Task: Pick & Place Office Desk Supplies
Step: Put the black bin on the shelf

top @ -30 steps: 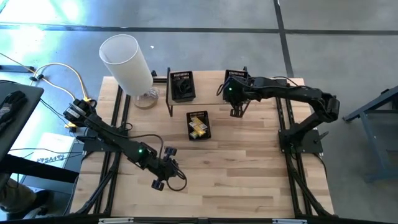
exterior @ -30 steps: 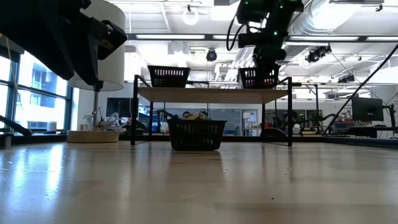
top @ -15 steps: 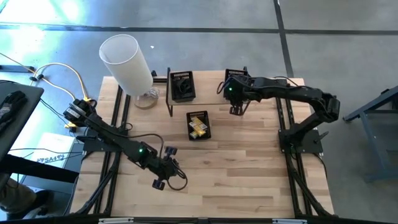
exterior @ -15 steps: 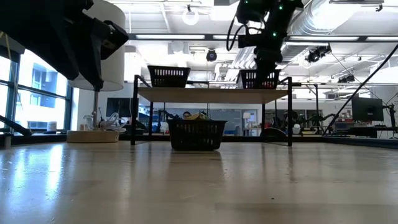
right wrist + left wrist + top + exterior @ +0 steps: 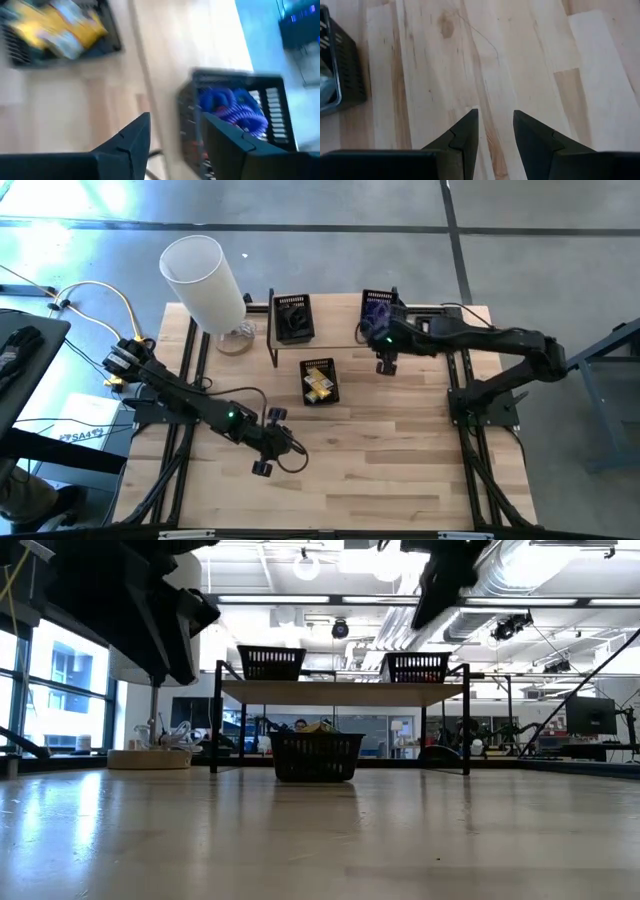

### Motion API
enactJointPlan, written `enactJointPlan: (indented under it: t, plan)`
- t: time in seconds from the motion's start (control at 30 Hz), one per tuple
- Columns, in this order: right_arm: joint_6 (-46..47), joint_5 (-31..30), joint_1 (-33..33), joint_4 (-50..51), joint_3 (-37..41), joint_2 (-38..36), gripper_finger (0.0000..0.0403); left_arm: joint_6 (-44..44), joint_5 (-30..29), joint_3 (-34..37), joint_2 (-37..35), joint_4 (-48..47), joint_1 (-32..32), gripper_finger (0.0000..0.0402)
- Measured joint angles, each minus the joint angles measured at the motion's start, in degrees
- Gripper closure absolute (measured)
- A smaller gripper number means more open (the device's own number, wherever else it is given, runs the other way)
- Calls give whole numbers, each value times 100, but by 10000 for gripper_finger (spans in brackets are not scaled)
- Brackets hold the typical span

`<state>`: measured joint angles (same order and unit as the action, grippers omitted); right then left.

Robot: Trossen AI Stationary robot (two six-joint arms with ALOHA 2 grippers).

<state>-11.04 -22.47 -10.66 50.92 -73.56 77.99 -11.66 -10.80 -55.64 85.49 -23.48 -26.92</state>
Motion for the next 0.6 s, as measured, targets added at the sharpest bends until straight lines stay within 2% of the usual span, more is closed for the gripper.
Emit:
enactJointPlan:
  t: [0.13, 0.3, 0.37, 0.6]
  plan:
    - [349, 104, 686, -11, 0, -336, 241, -335, 0, 0, 0, -132, 31, 285]
    - [491, 1037, 1559, -303, 0, -435, 242, -777, 3, 2, 0, -396, 28, 285]
    - [486, 1238, 1836, -391, 0, -259, 243, -888, 2, 2, 0, -488, 28, 285]
    - [535, 1059, 2302, -942, 0, 795, 251, -940, 4, 2, 0, -537, 15, 285]
